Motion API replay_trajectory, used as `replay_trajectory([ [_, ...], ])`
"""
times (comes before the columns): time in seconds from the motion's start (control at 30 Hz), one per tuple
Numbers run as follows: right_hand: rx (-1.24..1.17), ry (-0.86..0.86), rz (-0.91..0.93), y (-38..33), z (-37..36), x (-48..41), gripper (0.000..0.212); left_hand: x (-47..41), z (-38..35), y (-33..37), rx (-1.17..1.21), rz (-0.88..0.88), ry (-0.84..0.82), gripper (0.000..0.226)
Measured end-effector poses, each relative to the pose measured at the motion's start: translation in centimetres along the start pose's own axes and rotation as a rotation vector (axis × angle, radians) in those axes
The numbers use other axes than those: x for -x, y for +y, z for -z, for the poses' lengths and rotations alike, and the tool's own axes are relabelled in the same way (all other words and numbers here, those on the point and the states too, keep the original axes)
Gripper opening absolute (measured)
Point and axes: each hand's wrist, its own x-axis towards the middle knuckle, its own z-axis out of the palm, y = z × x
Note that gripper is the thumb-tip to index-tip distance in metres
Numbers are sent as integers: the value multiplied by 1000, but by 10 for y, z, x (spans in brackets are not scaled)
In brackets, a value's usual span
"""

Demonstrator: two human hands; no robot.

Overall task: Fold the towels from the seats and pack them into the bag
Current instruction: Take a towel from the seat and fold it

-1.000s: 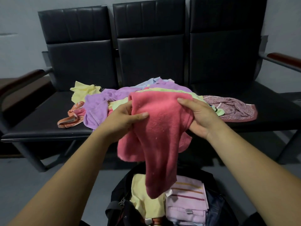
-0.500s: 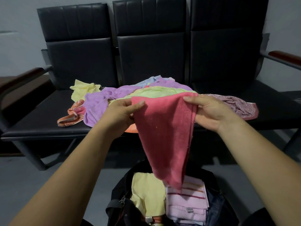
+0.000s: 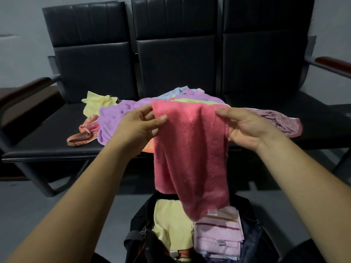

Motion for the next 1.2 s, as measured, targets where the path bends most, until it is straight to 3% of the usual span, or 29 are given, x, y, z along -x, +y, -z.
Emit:
replay_trajectory([
  [0.07,94,57,20,2,6,-3,26,1,1,0,-154,-38,36,27],
  [0.23,299,200,28,7,16,-6,8,2,3,-5,-415,-113,144,9],
  [0.37,35,203,3,8,10,-9,31,-1,2,-6,-264,-10,154,14],
  [0.47,-114,107,-11,2,8,-5,32,1,-1,-6,-86,15,-10,36],
  [0.57,18,60,4,0,9,-3,17,1,1,-8,-248,-54,33,33],
  [0.73,246,161,-22,4,22,-5,22,-1,5,-13,-380,-88,153,4],
  [0.83,261,199,-17,7,25,-8,24,-1,3,-13,-387,-118,186,15],
  [0.97,50,141,26,8,23,-11,34,-1,5,-12,-253,-82,112,41],
  [1.1,89,69,33,5,22,-7,34,-2,8,-12,-318,-138,125,36],
  [1.2,213,157,58,8,22,-7,30,-2,7,-14,-316,-166,199,27],
])
